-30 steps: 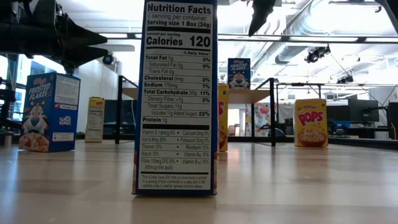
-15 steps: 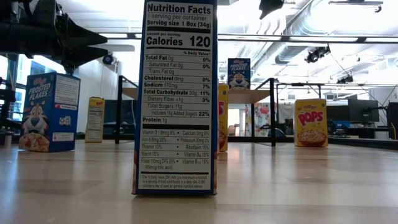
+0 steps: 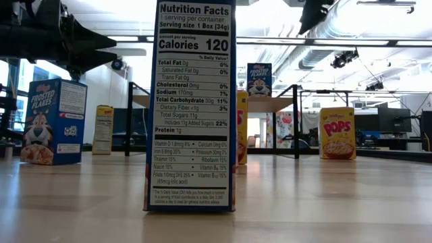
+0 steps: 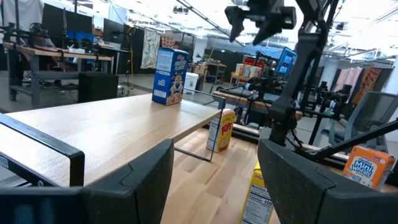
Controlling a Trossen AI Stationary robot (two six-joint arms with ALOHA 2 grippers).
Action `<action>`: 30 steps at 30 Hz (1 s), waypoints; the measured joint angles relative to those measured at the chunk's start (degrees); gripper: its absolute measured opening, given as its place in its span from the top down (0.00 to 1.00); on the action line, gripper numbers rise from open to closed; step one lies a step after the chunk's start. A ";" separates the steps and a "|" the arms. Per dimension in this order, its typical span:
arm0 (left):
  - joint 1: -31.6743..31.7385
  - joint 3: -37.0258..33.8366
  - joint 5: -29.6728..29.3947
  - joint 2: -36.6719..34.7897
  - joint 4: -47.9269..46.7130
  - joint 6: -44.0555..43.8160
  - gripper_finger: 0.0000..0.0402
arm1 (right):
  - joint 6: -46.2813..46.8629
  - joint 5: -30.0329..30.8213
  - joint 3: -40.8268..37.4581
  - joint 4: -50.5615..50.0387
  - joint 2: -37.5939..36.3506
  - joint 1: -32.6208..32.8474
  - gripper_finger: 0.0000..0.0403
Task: Stack cereal on shelf
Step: Put the bottom yellow cereal box on the shelf
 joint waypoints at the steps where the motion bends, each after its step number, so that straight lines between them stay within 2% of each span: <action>1: -0.01 0.00 0.00 0.00 -0.02 0.00 0.44 | 0.90 0.01 -2.59 1.53 -1.61 0.23 0.25; 7: -0.01 0.00 0.00 0.00 0.00 0.00 0.44 | 5.92 0.10 -15.21 9.40 -9.91 1.68 0.25; 16: -0.01 0.02 0.00 0.00 0.52 -0.02 0.44 | 14.03 0.45 -29.83 21.44 -19.50 5.55 0.25; 22: -0.02 0.00 -0.20 0.00 0.44 -0.44 0.44 | 18.69 0.55 -37.34 29.35 -22.94 9.28 0.25; 30: 0.00 0.00 -0.20 0.00 0.45 -2.51 0.44 | 21.11 2.87 -43.85 35.85 -23.50 13.67 0.25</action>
